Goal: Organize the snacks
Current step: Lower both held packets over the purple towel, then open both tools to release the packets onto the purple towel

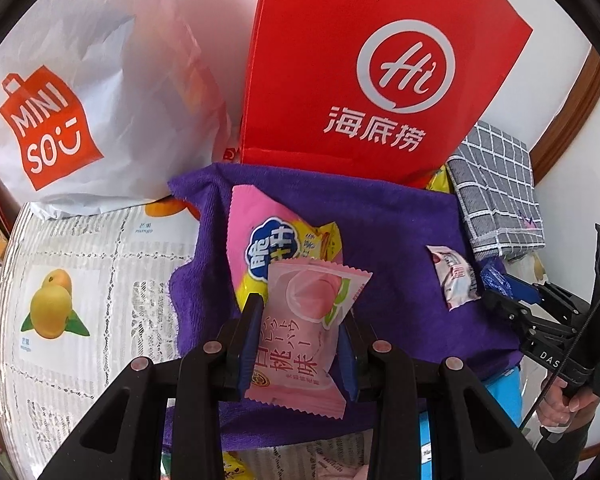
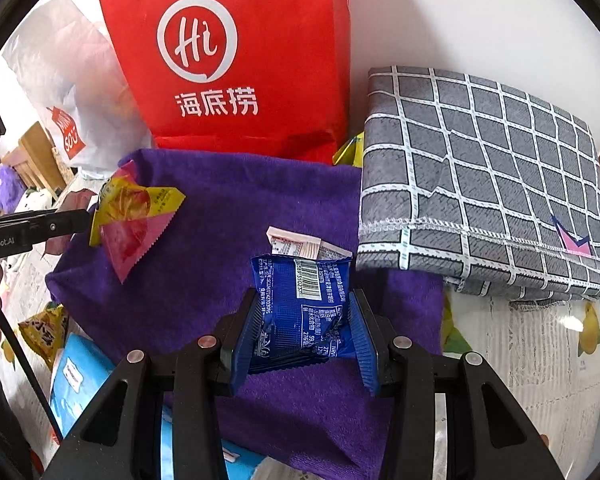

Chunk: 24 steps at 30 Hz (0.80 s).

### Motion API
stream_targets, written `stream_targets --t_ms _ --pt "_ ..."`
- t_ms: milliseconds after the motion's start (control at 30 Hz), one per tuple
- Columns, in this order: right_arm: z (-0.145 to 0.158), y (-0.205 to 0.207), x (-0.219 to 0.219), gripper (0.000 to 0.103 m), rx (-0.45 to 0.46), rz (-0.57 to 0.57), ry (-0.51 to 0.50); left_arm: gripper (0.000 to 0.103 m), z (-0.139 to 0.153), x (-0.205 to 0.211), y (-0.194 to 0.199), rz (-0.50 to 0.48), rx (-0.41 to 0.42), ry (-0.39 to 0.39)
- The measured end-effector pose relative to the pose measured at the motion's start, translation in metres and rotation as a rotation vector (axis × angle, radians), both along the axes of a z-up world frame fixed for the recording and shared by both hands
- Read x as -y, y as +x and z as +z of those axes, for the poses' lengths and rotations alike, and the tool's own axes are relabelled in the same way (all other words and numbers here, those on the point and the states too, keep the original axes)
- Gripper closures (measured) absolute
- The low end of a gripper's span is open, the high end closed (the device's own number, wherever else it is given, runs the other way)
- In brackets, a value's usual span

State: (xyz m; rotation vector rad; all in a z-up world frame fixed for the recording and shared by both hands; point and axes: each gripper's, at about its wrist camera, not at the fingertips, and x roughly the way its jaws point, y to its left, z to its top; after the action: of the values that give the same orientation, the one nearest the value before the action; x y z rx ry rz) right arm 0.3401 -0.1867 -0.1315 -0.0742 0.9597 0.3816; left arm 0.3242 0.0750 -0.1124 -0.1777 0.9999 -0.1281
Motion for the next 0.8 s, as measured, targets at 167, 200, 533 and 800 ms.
stream_targets --t_ms 167,200,533,800 --pt "-0.007 0.001 0.0 0.059 -0.021 0.007 0.001 0.071 -0.007 -0.002 -0.002 0.016 -0.031 0.022" --pt "-0.008 0.001 -0.001 0.059 -0.024 0.01 0.0 0.071 -0.008 -0.003 -0.002 0.019 -0.037 0.024" --pt "-0.02 0.003 -0.009 0.059 -0.057 0.035 -0.015 0.071 -0.019 -0.004 -0.001 0.026 -0.068 0.037" --pt "-0.026 0.004 -0.014 0.058 -0.084 0.041 -0.025 0.071 -0.026 0.005 0.003 0.015 -0.087 0.028"
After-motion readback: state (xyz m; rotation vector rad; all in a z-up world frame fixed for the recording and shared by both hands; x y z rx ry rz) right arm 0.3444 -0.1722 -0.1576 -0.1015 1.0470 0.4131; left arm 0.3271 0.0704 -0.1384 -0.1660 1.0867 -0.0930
